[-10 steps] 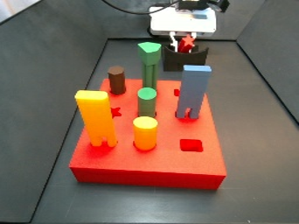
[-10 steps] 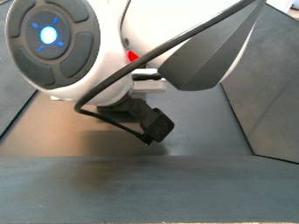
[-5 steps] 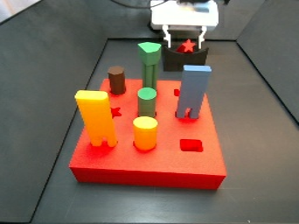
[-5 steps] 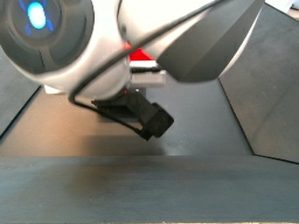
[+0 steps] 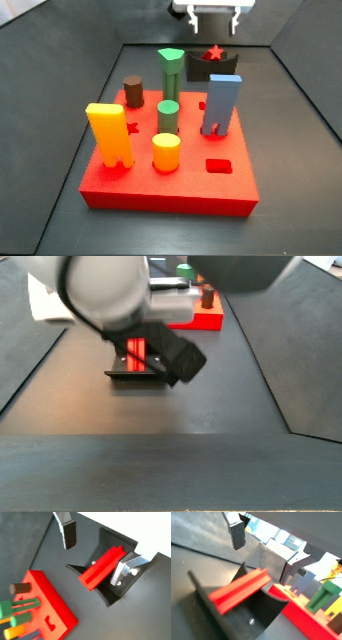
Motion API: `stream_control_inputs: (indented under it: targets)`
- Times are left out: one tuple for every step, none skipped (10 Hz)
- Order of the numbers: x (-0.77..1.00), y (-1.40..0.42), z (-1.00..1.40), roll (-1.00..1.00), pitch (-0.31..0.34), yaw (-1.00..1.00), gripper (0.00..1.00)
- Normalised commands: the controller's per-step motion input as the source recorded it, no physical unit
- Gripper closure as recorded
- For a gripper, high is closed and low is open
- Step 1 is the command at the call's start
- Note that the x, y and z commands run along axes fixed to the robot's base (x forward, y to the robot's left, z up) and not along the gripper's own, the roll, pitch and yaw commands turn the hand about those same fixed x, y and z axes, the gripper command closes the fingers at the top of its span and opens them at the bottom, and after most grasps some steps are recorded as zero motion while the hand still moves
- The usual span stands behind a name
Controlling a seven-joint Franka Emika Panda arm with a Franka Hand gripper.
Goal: Pick up the star object. Move up. Place the star object on the fixture. Regrasp the star object. Move to above the board. Insert the star object.
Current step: Regrasp the star object.
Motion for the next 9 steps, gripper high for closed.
stream_control_inputs:
  targets:
    - [-0.02,0.0,0.3,0.04,0.114,-0.03,0.0]
    - [-0.08,-0.99,1.0,1.0,0.08,0.0,0.0]
    - [-0.08,-1.0,0.94,1.0,0.075,0.0,0.0]
    - [-0.1,-1.0,0.91,1.0,0.064,0.0,0.0]
    - [-0.13,-1.0,0.86,1.0,0.054,-0.01,0.0]
    - [-0.12,-0.91,0.71,1.0,0.049,-0.01,0.0]
    - [-0.08,-0.69,0.42,1.0,0.046,-0.01,0.0]
    - [-0.05,-0.51,0.19,1.0,0.044,-0.01,0.0]
    - [-0.02,-0.26,0.0,1.0,0.04,-0.01,0.0]
